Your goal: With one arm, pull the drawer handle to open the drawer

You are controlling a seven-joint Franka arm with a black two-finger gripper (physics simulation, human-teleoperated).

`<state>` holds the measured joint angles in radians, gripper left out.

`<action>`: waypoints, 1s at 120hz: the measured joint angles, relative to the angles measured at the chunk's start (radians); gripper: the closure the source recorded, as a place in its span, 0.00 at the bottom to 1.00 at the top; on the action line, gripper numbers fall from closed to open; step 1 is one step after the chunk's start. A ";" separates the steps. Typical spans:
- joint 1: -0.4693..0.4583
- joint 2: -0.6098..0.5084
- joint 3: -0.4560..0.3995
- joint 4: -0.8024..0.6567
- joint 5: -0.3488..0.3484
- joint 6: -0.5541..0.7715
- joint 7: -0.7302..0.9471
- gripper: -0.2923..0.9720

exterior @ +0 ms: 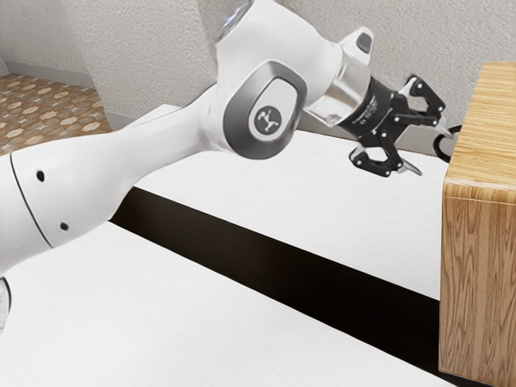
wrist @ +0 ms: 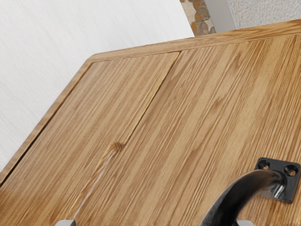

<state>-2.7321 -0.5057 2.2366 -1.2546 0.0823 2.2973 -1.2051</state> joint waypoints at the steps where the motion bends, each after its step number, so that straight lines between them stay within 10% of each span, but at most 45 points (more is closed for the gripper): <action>1: 0.000 0.000 0.000 0.000 0.000 0.000 0.002 0.47; 120: 0.029 0.024 -0.004 -0.031 -0.016 0.000 0.095 0.67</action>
<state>-2.7035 -0.4817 2.2329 -1.2856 0.0666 2.2970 -1.1103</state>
